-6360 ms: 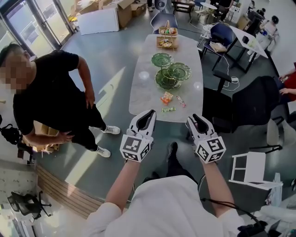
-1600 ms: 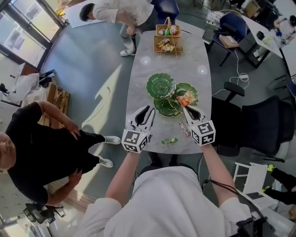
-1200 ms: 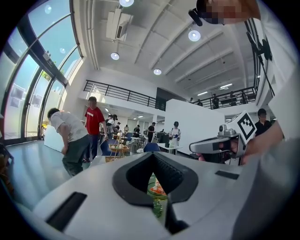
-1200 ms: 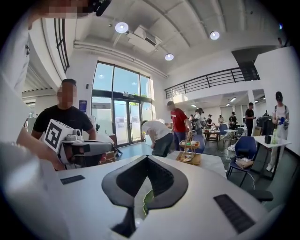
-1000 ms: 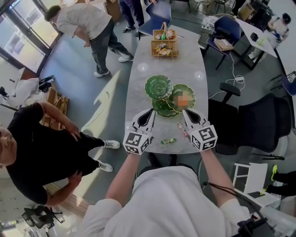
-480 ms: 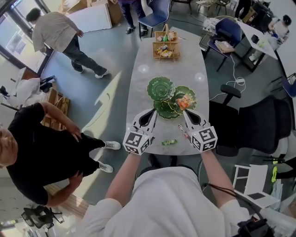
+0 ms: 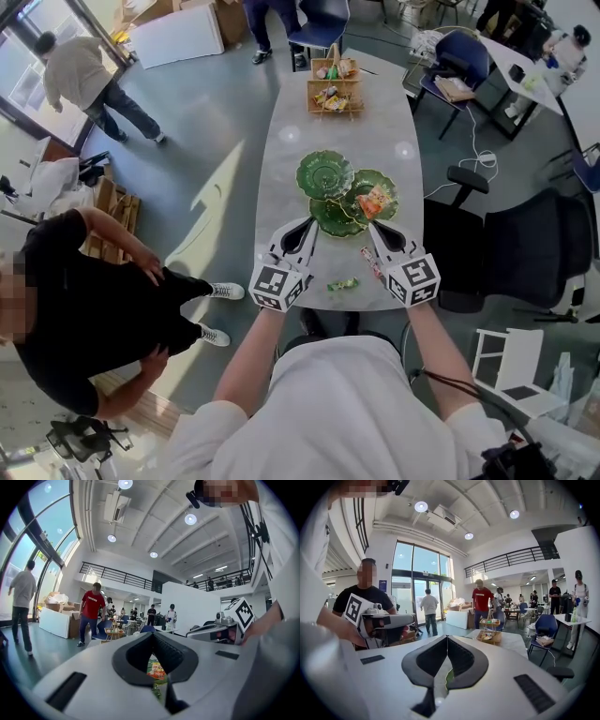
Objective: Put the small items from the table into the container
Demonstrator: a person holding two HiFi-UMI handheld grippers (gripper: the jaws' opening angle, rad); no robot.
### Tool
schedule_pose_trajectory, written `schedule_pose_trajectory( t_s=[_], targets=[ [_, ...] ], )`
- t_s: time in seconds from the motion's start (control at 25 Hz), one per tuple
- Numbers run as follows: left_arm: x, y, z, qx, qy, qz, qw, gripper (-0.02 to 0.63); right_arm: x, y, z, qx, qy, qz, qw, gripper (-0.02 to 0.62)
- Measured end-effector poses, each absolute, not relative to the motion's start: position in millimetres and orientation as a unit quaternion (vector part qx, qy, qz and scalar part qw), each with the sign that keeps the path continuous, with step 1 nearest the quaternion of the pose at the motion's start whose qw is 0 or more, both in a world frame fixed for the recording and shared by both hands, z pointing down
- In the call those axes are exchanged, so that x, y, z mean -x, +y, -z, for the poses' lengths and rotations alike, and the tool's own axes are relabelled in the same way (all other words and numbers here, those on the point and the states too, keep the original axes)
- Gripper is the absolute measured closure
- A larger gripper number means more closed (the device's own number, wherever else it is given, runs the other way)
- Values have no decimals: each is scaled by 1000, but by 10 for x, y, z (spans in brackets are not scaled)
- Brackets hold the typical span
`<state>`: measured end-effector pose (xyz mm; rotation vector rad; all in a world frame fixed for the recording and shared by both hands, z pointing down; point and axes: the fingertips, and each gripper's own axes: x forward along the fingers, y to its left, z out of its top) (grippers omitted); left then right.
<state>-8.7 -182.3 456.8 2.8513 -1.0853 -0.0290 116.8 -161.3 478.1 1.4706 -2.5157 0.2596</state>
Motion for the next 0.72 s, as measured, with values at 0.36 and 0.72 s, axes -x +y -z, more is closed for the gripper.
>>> schedule_pose_trajectory(
  t_s=[0.36,0.72],
  targets=[
    [193,-1703,-4962,-927,-366,-15,86,598,-1221,-1483,-5478,-475,-849,-156,169,580],
    [458,-1541,-5491,-913,-386,-44,124,598,-949,-960,-6904,-355,-847,-229,323,480]
  ],
)
